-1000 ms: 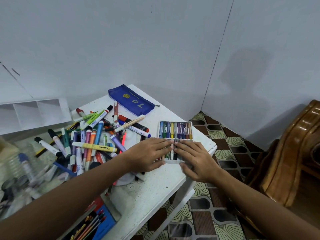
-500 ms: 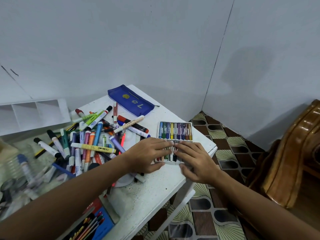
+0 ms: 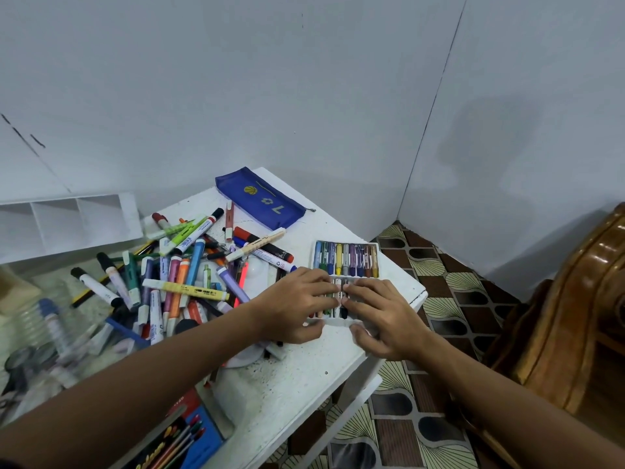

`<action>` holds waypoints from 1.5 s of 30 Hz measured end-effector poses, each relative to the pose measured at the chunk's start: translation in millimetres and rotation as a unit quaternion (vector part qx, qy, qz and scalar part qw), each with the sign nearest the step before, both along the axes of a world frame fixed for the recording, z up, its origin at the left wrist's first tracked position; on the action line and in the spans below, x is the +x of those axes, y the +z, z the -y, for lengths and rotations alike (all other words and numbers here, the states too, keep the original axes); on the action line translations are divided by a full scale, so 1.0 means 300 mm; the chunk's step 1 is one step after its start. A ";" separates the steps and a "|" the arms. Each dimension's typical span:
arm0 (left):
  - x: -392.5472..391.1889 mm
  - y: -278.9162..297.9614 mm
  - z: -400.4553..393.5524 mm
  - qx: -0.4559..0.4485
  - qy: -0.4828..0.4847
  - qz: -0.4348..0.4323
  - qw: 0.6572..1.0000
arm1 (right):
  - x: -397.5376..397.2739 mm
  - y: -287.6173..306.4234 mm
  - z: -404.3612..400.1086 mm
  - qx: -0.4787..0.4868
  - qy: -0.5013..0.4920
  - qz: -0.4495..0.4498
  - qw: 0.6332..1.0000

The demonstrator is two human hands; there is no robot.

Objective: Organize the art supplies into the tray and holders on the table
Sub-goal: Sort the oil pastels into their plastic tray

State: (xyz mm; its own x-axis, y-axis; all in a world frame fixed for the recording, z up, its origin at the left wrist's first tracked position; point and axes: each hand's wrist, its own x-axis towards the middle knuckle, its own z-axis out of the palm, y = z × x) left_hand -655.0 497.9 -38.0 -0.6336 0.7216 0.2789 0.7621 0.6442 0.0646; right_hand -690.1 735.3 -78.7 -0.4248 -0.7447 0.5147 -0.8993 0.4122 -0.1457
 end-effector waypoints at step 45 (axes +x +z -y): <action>1.386 0.099 0.960 0.043 0.616 0.167 0.769 | 0.570 0.204 1.432 0.110 0.403 0.045 0.907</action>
